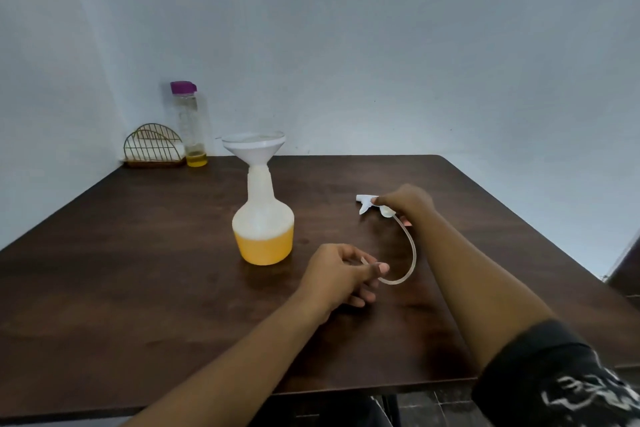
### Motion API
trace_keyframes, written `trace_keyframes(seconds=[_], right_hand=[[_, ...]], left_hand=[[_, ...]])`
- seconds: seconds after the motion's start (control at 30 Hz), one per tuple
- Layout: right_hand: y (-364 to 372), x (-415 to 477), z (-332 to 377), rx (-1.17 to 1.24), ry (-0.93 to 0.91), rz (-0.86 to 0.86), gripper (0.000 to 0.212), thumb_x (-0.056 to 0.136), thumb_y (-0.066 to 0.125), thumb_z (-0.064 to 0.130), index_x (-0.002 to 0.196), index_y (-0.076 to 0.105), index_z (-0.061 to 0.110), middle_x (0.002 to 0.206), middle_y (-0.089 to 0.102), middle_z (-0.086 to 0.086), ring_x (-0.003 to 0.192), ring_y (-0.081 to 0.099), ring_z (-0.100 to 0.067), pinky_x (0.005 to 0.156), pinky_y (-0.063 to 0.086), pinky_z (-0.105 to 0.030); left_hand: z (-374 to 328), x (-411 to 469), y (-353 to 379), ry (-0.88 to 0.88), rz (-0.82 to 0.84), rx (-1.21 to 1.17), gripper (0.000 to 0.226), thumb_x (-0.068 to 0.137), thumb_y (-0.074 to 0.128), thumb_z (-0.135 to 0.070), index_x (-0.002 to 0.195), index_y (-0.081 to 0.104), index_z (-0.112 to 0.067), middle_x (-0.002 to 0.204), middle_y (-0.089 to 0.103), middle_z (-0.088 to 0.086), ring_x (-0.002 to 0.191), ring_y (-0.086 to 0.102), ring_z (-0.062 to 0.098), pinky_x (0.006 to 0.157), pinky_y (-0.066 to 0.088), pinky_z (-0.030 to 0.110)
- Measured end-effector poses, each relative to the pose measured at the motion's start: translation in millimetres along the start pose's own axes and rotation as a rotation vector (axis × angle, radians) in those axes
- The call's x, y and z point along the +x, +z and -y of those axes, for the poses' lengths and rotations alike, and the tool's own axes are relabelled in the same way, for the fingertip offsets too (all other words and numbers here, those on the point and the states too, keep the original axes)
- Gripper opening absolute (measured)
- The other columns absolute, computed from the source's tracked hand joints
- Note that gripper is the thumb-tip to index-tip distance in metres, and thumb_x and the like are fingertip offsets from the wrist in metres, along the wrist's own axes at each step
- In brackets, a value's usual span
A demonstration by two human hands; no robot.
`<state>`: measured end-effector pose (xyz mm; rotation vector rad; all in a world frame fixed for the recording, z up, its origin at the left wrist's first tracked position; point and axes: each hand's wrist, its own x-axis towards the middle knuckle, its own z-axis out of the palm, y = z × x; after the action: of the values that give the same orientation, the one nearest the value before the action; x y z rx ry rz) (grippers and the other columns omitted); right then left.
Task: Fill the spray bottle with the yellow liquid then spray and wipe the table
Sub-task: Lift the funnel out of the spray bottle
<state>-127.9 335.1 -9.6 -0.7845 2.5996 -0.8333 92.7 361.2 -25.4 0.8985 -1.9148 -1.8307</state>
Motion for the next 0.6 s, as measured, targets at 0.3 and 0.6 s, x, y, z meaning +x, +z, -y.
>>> trace_keyframes(seconds=[0.3,0.6], right_hand=[[-25.9,7.2,9.7,0.580,0.036,0.045,0.026,0.074,0.077,0.021,0.084,0.066,-0.001,0.059,0.059,-0.010,0.048,0.053,-0.019,0.040,0.046,-0.024],[-99.4,-55.9,103.4,1.182,-0.254,0.259,0.016,0.082,0.070,0.016,0.083,0.062,0.002,0.084,0.061,-0.010,0.072,0.061,-0.018,0.064,0.059,-0.027]], left_hand=[[-15.7,-17.7,-20.6,-0.019,0.056,-0.294,0.008,0.084,0.066,-0.013,0.091,0.070,-0.009,0.077,0.075,0.006,0.063,0.070,0.011,0.053,0.054,0.018],[-84.7,-63.0,-61.2,0.196,0.076,-0.420,0.026,0.076,0.066,-0.027,0.090,0.074,-0.007,0.090,0.075,0.014,0.070,0.073,0.014,0.054,0.055,0.020]])
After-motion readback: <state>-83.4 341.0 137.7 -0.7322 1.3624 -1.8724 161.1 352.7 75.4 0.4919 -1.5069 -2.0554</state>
